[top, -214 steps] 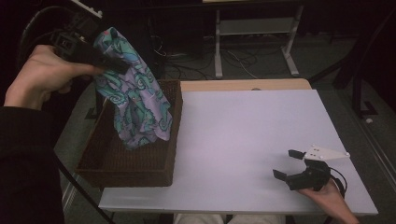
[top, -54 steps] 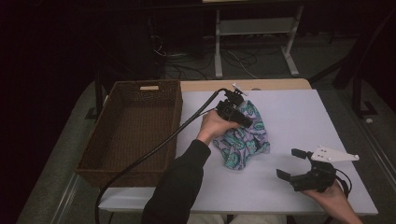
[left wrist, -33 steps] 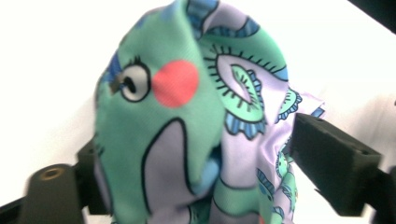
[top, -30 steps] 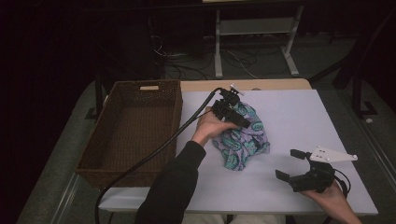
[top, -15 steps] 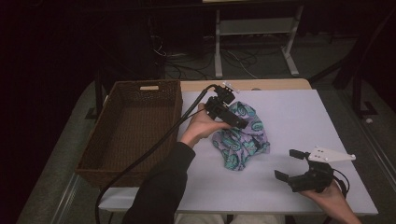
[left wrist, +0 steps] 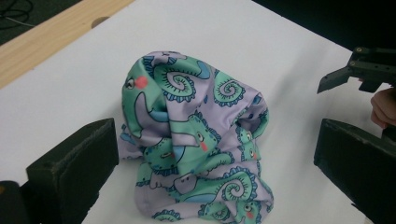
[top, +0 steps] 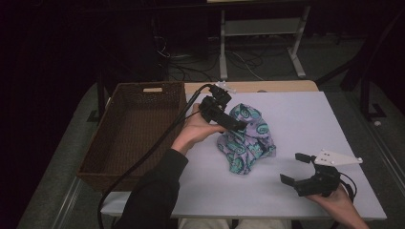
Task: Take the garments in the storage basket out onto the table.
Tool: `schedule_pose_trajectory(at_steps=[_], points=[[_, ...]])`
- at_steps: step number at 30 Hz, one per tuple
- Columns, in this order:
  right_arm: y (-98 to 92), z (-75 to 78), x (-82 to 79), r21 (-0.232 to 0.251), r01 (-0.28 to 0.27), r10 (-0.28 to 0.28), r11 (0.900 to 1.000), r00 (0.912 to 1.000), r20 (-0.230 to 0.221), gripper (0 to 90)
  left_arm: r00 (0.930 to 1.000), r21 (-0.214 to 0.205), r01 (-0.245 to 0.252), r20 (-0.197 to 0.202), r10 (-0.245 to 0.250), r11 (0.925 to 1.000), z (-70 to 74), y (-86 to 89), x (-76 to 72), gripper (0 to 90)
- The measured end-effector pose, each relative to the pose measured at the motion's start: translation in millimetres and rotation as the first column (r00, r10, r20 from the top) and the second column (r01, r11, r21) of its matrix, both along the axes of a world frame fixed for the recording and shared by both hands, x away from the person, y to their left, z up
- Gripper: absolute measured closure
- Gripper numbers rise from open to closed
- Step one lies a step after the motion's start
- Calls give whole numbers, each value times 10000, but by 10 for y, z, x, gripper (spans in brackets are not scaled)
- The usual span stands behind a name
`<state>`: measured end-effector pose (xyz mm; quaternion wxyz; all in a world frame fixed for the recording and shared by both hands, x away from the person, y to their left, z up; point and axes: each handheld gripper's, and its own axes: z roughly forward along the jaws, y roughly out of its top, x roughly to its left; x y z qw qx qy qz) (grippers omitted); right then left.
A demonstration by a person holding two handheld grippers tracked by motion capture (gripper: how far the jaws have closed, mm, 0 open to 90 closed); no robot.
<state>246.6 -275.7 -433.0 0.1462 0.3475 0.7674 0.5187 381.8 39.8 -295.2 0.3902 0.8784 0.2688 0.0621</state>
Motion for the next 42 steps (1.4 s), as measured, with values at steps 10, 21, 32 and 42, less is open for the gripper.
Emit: schedule_pose_trajectory(at_steps=[10, 21, 32, 42], points=[[4, -8, 12, -64, 10, -10, 10000, 10000, 3, 0, 9993, -258, -12, 365, 21, 9997, 18, 264, -118, 0], [7, -7, 10, -75, 27, -27, 10000, 10000, -25, 0, 9979, -514, -383, 495, 409, 9979, -12, 549, -204, 0], [13, -11, 13, -108, 5, -6, 9999, 10000, -41, 0, 9960, -822, -519, 687, 576, 9953, -20, 792, -292, 0], [18, -14, 15, -135, 5, -6, 9999, 10000, -60, 0, 9926, -1044, -695, 923, 793, 9921, -110, 1038, -371, 0]])
